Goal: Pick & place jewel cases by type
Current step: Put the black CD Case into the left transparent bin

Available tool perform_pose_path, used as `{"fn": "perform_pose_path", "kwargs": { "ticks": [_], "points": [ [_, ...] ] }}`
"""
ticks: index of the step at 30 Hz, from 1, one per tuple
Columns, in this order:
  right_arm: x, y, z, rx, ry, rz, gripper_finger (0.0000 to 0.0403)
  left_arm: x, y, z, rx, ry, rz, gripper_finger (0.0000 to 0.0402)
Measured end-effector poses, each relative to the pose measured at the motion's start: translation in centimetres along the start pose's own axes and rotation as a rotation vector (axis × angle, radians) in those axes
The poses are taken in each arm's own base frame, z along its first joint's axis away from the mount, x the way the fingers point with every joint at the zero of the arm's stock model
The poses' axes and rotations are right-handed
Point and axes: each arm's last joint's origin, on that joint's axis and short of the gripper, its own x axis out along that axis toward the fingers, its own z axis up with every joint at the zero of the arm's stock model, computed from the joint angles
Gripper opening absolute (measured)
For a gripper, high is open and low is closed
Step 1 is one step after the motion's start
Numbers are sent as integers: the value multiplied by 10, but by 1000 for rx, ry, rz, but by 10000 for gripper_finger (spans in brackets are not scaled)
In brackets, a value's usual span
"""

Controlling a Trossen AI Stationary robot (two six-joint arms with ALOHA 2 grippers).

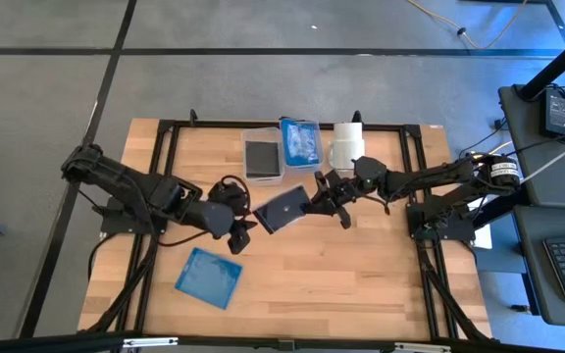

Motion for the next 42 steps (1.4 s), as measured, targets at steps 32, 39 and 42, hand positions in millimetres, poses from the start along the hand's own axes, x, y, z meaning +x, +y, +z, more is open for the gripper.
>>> {"fn": "perform_pose_path", "kwargs": {
  "ticks": [32,39,42],
  "points": [
    [0,0,-5,-2,49,15,42,14,7,15,77,67,-115,47],
    [0,0,-5,-4,50,18,42,14,5,17,105,56,-134,39],
    [0,0,-5,-2,50,17,42,14,5,17,101,57,-134,42]
  ]
}}
